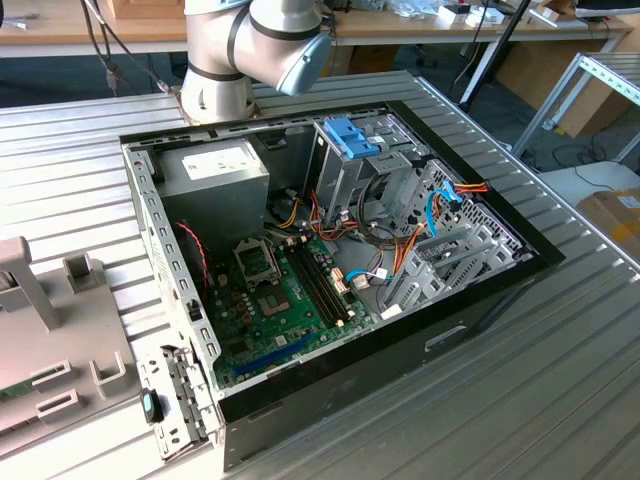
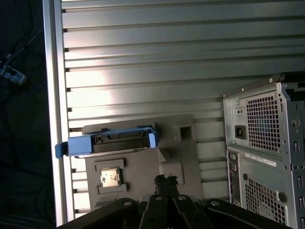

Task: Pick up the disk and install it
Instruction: 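Reach for the disk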

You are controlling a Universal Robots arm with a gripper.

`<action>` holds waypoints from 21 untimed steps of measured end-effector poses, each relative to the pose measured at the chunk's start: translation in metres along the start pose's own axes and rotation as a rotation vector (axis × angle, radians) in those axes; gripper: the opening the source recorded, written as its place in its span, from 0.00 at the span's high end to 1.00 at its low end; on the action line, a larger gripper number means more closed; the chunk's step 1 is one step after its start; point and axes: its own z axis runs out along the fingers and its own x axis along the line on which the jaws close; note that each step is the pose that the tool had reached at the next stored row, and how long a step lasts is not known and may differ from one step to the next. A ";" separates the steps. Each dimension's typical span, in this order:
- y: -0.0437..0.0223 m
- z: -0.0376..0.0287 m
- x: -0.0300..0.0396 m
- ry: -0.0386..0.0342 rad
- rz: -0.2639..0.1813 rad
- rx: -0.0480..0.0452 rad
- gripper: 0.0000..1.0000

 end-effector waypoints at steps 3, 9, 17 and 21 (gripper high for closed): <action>-0.0001 0.0000 0.0014 -0.0002 0.000 0.0017 0.89; -0.0002 0.0000 0.0023 -0.0002 0.000 0.0027 0.89; -0.0002 0.0000 0.0025 -0.0003 0.000 0.0030 0.89; -0.0004 -0.0001 0.0048 -0.0003 0.000 0.0030 0.89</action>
